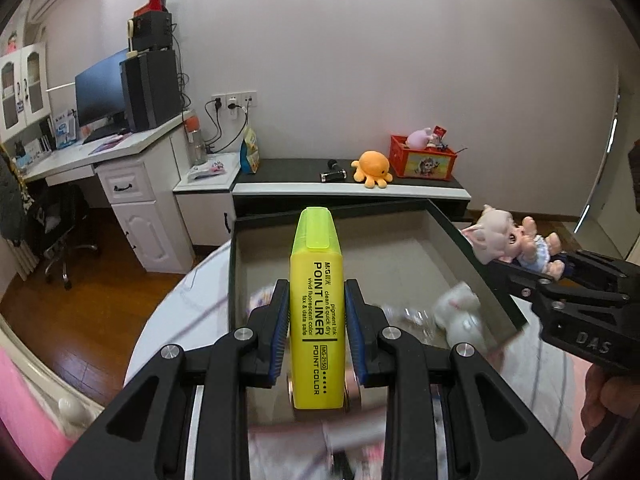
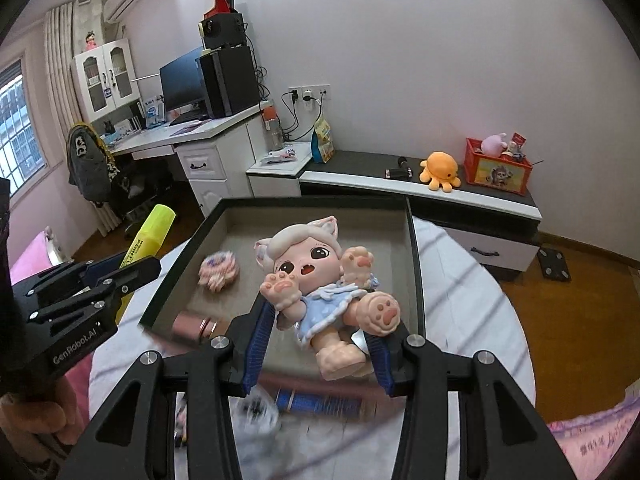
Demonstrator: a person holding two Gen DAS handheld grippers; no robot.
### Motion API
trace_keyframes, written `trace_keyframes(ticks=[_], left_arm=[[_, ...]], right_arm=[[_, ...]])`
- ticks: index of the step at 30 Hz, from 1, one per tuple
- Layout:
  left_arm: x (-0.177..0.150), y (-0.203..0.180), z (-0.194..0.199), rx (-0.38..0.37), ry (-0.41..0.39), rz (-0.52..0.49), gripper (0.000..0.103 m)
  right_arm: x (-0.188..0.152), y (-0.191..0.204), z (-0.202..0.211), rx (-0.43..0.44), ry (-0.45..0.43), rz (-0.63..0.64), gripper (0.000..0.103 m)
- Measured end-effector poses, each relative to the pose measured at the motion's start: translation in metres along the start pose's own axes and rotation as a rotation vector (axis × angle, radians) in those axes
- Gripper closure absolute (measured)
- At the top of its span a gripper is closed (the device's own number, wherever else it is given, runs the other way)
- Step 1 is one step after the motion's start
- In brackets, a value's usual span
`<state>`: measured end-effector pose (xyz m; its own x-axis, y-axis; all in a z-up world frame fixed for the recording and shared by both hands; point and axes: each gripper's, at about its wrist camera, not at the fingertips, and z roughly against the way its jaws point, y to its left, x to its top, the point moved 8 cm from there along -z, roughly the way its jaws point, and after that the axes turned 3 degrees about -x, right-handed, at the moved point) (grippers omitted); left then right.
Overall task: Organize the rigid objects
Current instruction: 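Carry highlighter and doll over the box and open both tools, then withdraw both tools from the box back toward the remaining items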
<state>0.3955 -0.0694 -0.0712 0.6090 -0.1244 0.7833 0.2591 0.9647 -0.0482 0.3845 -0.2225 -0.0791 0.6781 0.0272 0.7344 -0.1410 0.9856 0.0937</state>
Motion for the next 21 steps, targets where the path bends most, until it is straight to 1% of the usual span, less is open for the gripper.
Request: trace_keyframes(ticks=[2,4,8,13,16,17,18,19,20,21], left_arm=[[0.007,-0.001,-0.026,-0.004,0.03,-0.008,0.076],[0.007,-0.002,-0.049,-0.007,0.064,-0.008,0.076],[-0.001,-0.005,-0.089,-0.024,0.141,-0.002,0.076],[-0.011,-0.004,-0.114,-0.029,0.194,0.004,0.076],[-0.014,-0.003,-0.12,-0.023,0.213,0.013,0.076],[-0.015,-0.002,-0.12,-0.016,0.217,0.015,0.071],[-0.016,0.001,-0.12,-0.005,0.221,0.019,0.06],[-0.015,0.002,-0.119,-0.003,0.218,0.022,0.053],[-0.014,0.003,-0.115,0.005,0.209,0.025,0.035],[-0.014,0.006,-0.112,0.022,0.201,0.027,0.028]], right_arm=[[0.007,-0.005,-0.021,-0.009,0.024,-0.002,0.058],[0.012,-0.012,-0.05,-0.011,0.067,-0.015,0.058],[0.009,-0.017,-0.088,-0.006,0.139,-0.034,0.058],[0.002,-0.014,-0.106,-0.001,0.181,-0.026,0.058],[-0.001,-0.013,-0.11,-0.005,0.194,-0.022,0.057],[0.0,-0.012,-0.109,-0.003,0.194,-0.018,0.057],[0.0,-0.012,-0.11,0.0,0.196,-0.016,0.054],[0.002,-0.011,-0.109,0.001,0.191,-0.015,0.053],[0.004,-0.011,-0.106,-0.001,0.18,-0.015,0.05],[0.005,-0.011,-0.105,0.0,0.175,-0.016,0.042]])
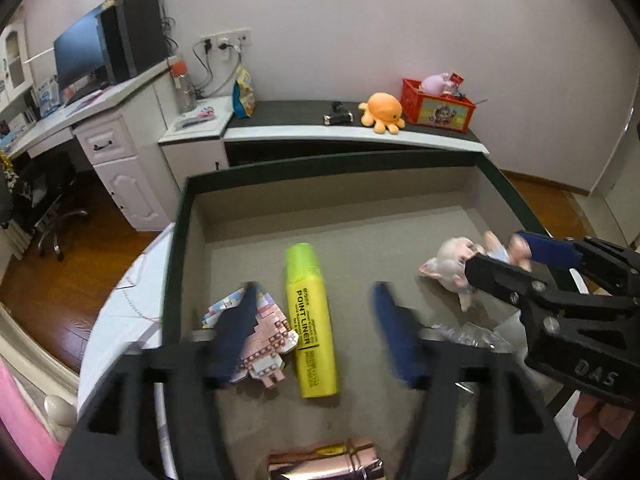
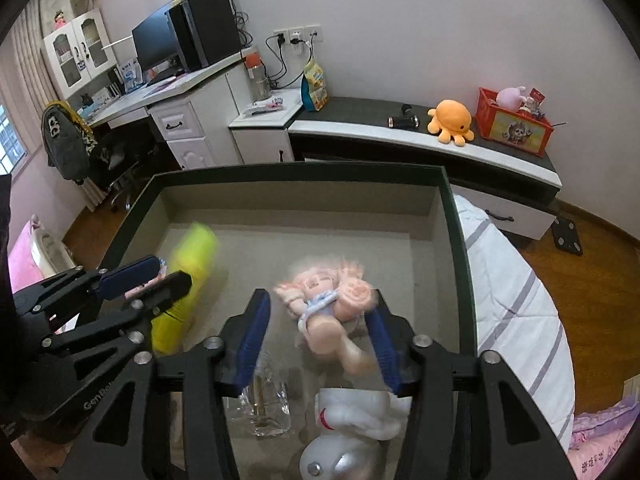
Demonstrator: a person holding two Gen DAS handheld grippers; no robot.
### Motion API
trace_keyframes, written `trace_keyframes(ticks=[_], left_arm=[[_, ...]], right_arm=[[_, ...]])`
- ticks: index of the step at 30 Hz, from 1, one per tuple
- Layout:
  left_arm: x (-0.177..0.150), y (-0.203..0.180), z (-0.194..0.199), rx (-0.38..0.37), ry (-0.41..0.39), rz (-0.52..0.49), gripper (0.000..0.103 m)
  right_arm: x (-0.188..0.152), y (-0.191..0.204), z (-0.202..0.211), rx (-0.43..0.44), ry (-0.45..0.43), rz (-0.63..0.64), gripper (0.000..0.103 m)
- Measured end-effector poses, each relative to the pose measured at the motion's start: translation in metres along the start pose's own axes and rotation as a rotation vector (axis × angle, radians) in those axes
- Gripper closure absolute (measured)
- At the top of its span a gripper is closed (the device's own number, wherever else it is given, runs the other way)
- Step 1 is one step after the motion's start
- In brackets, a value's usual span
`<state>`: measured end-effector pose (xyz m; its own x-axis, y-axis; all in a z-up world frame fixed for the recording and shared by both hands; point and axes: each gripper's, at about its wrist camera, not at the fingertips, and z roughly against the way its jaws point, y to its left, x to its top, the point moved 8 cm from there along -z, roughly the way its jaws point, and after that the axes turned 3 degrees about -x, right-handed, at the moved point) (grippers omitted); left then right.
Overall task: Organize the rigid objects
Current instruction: 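Withdraw both tools from the box back toward the remaining items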
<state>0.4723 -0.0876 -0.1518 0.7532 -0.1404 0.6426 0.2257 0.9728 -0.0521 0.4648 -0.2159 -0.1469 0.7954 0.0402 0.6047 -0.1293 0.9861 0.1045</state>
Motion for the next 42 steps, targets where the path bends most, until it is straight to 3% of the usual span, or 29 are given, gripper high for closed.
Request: trace_keyframes(ticks=[1,3,5,9,11,12,21,32,42], left_arm=[[0.0,0.003,0.005,0.02,-0.011,0.003,0.024],[-0.001,0.009,0.016,0.018,-0.031,0.02,0.007],[-0.002,0.014,0.027,0.022,-0.056,0.033,0.0],[-0.01,0.02,0.051,0.038,-0.086,0.036,0.0],[-0.015,0.023,0.064,0.044,-0.103,0.045,0.0],[-0.018,0.023,0.072,0.05,-0.115,0.051,0.0],[-0.042,0.025,0.14,0.087,-0.206,0.068,0.0],[-0.076,0.013,0.205,0.083,-0.271,0.087,0.0],[-0.116,0.008,0.253,0.135,-0.33,0.08,0.0]], right_arm=[[0.0,0.0,0.001,0.001,-0.003,-0.002,0.034],[0.001,-0.005,0.008,-0.006,-0.024,-0.023,0.021],[0.0,-0.009,0.018,-0.002,-0.043,-0.052,0.02],[-0.004,-0.013,0.035,-0.004,-0.07,-0.087,0.017],[-0.008,-0.013,0.045,-0.015,-0.084,-0.091,0.002],[-0.009,-0.011,0.05,-0.013,-0.097,-0.091,0.0],[-0.032,0.004,0.114,-0.025,-0.202,-0.131,0.0],[-0.086,0.025,0.196,-0.06,-0.308,-0.097,0.0],[-0.124,0.03,0.237,-0.127,-0.365,-0.118,0.0]])
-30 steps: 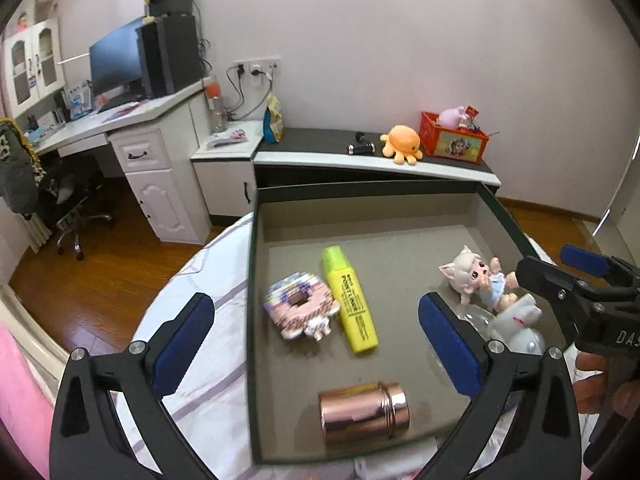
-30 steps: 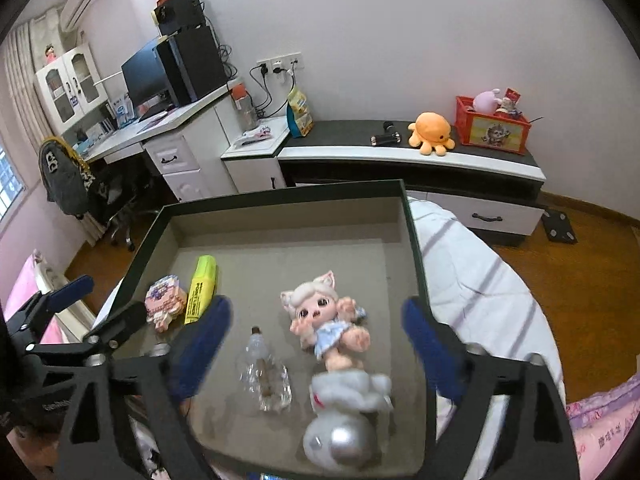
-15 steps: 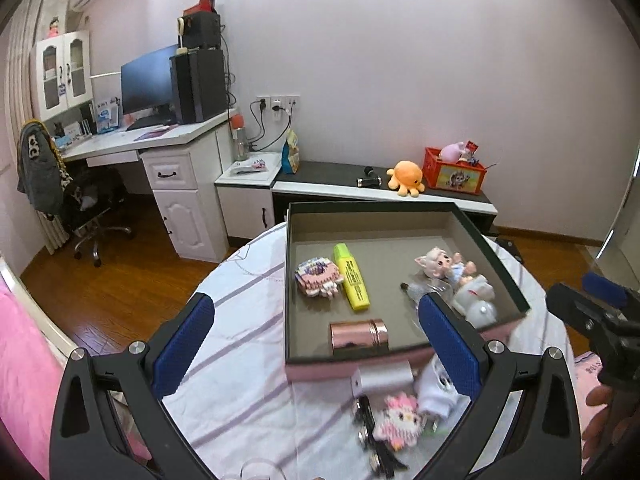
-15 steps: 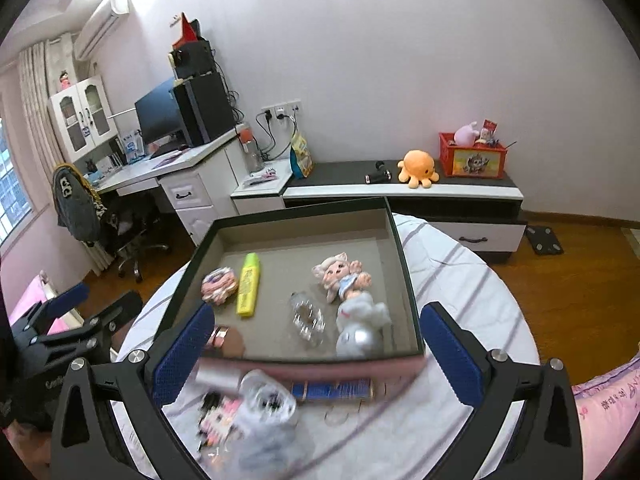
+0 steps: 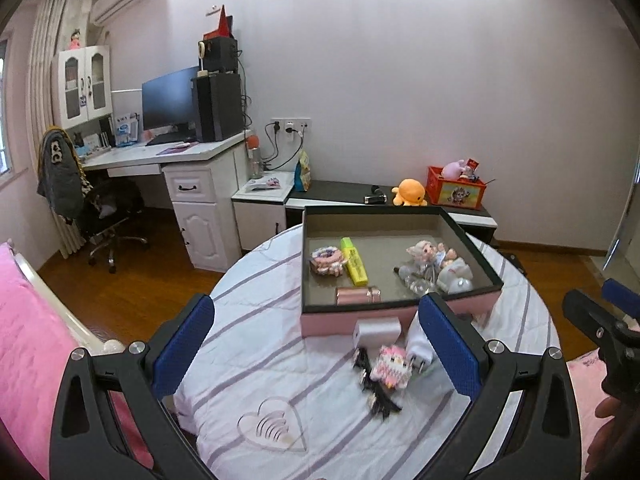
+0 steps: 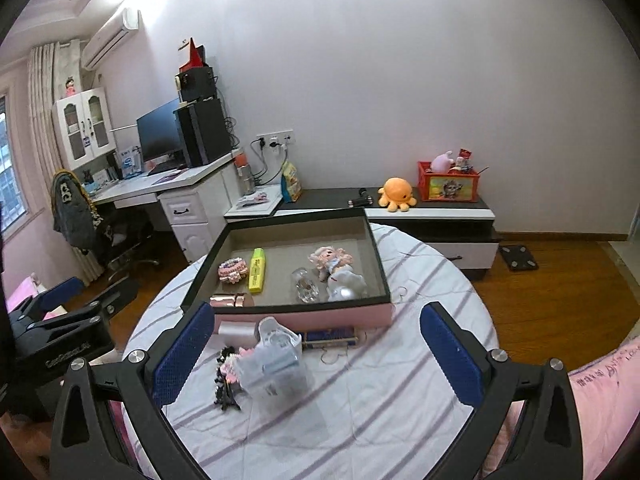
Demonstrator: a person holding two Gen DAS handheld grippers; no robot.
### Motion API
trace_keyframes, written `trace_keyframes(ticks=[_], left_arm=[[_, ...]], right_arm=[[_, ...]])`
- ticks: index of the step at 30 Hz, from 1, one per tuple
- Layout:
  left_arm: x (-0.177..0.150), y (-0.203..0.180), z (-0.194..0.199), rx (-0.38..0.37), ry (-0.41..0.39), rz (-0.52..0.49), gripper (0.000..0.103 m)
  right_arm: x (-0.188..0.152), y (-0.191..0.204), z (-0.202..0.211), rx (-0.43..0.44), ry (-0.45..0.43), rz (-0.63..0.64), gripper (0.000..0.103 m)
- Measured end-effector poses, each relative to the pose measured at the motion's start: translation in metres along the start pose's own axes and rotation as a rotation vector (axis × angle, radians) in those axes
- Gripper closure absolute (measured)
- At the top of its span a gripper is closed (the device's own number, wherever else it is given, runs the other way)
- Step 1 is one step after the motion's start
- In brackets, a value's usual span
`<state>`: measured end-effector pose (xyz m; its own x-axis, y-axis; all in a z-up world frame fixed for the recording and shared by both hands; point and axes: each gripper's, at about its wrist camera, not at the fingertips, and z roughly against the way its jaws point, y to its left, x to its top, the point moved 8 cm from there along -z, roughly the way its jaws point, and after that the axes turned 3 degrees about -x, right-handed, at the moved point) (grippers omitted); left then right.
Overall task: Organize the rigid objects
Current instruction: 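Withdraw both tools from the box back toward the remaining items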
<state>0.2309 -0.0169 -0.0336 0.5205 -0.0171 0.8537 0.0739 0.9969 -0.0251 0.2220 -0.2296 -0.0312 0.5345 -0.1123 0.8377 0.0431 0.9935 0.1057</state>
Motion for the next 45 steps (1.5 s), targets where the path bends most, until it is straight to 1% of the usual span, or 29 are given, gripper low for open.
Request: trace_keyframes(ticks=[5,10,20,33,38,45], left_arm=[[-0.017,0.003,0.016,-0.004,0.009,0.01,0.0],[-0.028,0.005,0.027,-0.01,0.008,0.025,0.0],[-0.031,0.004,0.032,-0.012,0.008,0.026,0.0],[-0.032,0.004,0.034,-0.012,0.009,0.026,0.0],[-0.032,0.004,0.034,-0.01,0.018,0.028,0.0],[-0.036,0.004,0.024,-0.009,0.044,0.023,0.0]], right_arm=[[-0.011,0.004,0.016,-0.011,-0.005,0.013,0.0],[-0.015,0.003,0.026,-0.018,-0.009,0.012,0.0],[-0.018,0.007,0.035,-0.016,-0.012,0.019,0.0],[-0.02,0.007,0.035,-0.019,-0.006,0.02,0.0],[-0.022,0.002,0.033,-0.025,0.002,0.01,0.0],[-0.026,-0.002,0.024,-0.026,0.024,0.007,0.0]])
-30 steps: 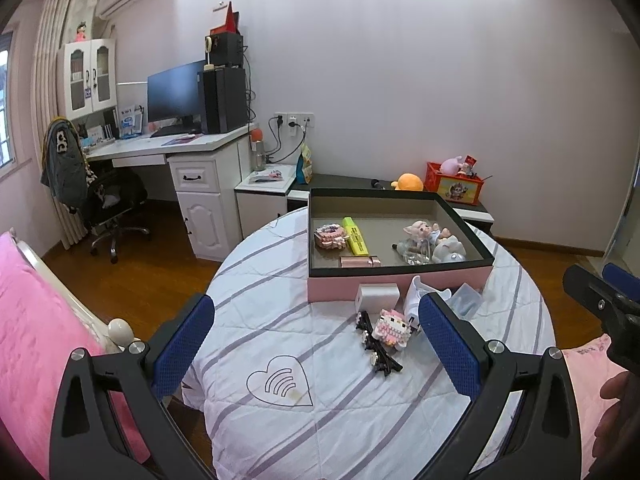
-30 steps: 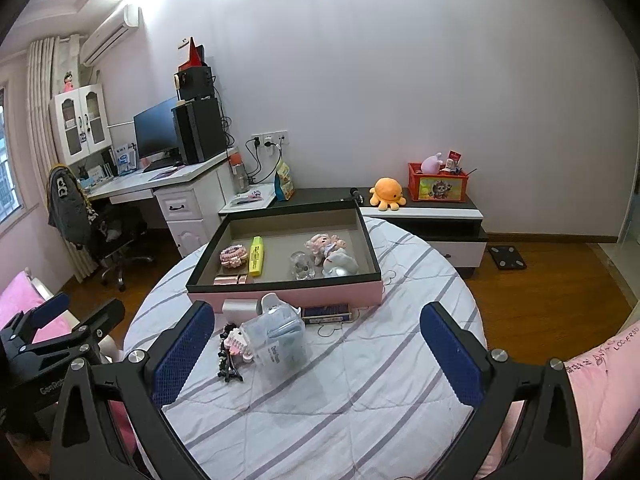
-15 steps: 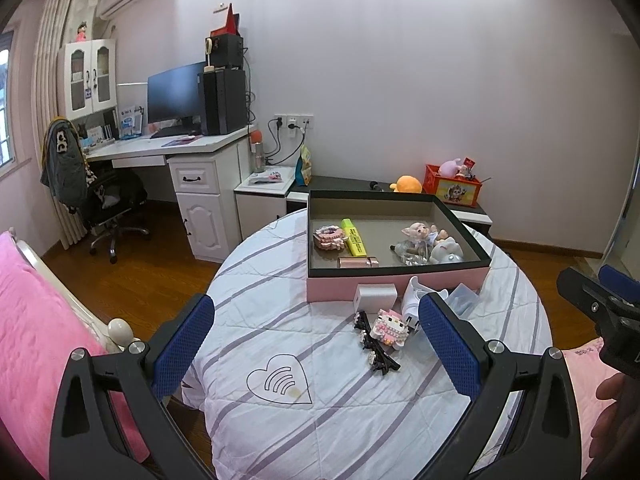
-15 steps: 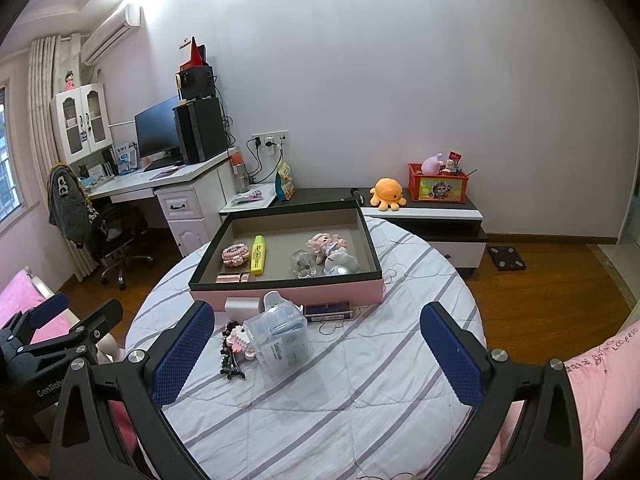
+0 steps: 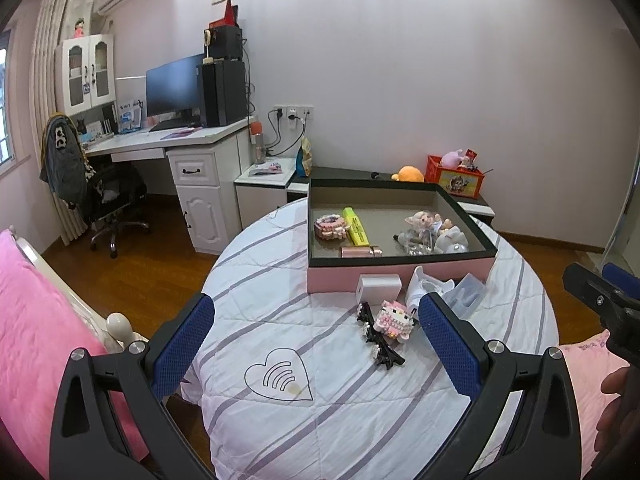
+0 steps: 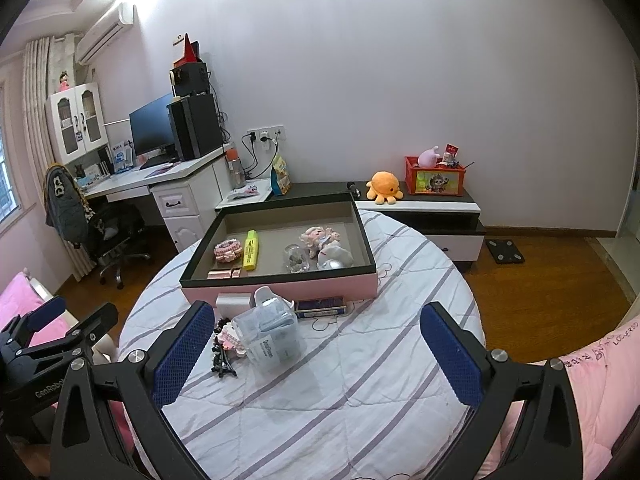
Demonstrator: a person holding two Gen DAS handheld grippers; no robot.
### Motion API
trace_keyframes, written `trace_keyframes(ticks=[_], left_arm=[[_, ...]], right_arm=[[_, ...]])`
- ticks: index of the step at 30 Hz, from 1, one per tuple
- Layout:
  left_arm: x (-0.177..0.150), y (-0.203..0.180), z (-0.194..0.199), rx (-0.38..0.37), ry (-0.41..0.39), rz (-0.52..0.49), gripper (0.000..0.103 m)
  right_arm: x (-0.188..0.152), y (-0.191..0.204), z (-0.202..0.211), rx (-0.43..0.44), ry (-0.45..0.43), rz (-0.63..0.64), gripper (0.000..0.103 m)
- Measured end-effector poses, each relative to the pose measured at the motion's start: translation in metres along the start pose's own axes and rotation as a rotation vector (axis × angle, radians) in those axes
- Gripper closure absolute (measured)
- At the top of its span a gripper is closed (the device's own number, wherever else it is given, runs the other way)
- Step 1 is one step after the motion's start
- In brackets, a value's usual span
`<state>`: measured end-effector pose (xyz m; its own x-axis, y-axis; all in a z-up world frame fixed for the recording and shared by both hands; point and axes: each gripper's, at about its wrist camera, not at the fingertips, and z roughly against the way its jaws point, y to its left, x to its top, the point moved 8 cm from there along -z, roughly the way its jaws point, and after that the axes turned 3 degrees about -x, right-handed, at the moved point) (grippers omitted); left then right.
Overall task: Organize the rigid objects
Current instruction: 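Withdraw both tools from the box back toward the remaining items, then grasp the black hair clip with left tool while right tool grasps the clear floss box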
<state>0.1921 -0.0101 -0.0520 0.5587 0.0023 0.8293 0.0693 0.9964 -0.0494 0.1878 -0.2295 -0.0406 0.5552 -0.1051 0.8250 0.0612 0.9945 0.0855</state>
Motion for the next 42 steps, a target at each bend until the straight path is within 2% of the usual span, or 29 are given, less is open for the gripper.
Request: trace_keyframes(ticks=[7,16,25,28,32,36,42], left_arm=[[-0.03,-0.001,-0.031,-0.005,0.094,-0.013,0.0],[-0.071,-0.016,-0.088,-0.056,0.253,-0.019,0.0],[-0.086,-0.03,-0.136,-0.093,0.35,0.003,0.0],[-0.091,-0.029,-0.148,-0.084,0.372,0.004,0.0],[-0.088,-0.025,-0.15,-0.077,0.356,-0.012,0.014],[-0.084,-0.013,-0.15,-0.064,0.347,-0.015,0.035],[-0.079,-0.011,-0.16,-0.062,0.338,-0.038,0.033]], right_arm=[[-0.018,-0.005,-0.026,0.012,0.071,-0.009,0.0],[-0.042,0.004,-0.06,0.071,0.163,0.008,0.0],[-0.051,-0.002,-0.084,0.08,0.213,-0.016,0.0],[-0.053,-0.003,-0.091,0.088,0.227,-0.017,0.0],[-0.06,0.001,-0.102,0.109,0.256,-0.017,0.0],[-0.067,0.009,-0.111,0.132,0.281,-0.007,0.0],[-0.072,0.024,-0.122,0.17,0.293,0.014,0.0]])
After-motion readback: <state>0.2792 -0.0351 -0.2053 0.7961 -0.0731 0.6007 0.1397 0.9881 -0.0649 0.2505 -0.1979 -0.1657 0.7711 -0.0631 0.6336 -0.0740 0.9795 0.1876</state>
